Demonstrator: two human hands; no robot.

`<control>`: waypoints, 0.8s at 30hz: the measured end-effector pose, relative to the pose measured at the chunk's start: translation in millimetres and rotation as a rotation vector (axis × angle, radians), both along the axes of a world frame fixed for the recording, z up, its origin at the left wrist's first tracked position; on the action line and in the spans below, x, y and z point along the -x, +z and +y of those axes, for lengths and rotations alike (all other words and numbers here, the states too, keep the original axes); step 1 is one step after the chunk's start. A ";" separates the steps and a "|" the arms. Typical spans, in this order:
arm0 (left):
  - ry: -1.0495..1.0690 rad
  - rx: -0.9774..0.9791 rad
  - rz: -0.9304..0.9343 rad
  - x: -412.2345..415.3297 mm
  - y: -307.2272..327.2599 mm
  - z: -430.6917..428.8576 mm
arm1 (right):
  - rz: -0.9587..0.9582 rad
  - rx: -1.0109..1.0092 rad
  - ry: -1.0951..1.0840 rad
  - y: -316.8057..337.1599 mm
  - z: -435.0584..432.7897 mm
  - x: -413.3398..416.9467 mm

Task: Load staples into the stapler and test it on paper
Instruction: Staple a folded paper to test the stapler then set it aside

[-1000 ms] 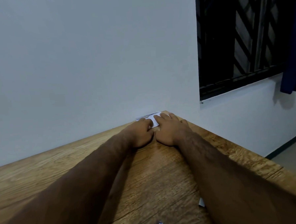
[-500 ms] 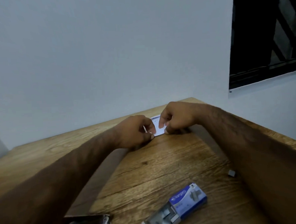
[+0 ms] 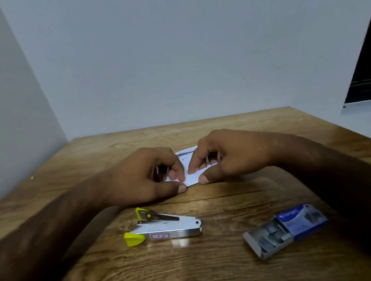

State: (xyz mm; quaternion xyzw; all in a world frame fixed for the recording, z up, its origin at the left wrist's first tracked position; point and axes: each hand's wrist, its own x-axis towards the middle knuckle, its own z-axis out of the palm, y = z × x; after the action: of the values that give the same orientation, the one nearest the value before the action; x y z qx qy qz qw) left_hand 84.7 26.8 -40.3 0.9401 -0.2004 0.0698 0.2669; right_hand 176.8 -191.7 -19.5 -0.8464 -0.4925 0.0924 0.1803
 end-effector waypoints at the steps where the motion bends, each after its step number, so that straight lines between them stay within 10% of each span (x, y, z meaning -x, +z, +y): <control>1: -0.005 -0.014 0.002 3.1 0.2 2.4 | -0.008 -0.005 0.021 -1.8 3.5 3.5; 12: 0.093 -0.347 -0.120 14.3 10.3 3.0 | -0.011 -0.195 0.030 -2.0 1.7 4.2; 24: 0.130 -0.125 -0.061 9.5 10.8 12.3 | -0.142 -0.184 -0.002 -4.4 0.7 8.5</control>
State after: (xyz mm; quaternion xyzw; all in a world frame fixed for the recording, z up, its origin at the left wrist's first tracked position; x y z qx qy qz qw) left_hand 75.2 39.0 -29.4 0.9634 -0.1508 0.1030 0.1961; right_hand 168.3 -190.9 -24.0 -0.8312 -0.5095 -0.0134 0.2221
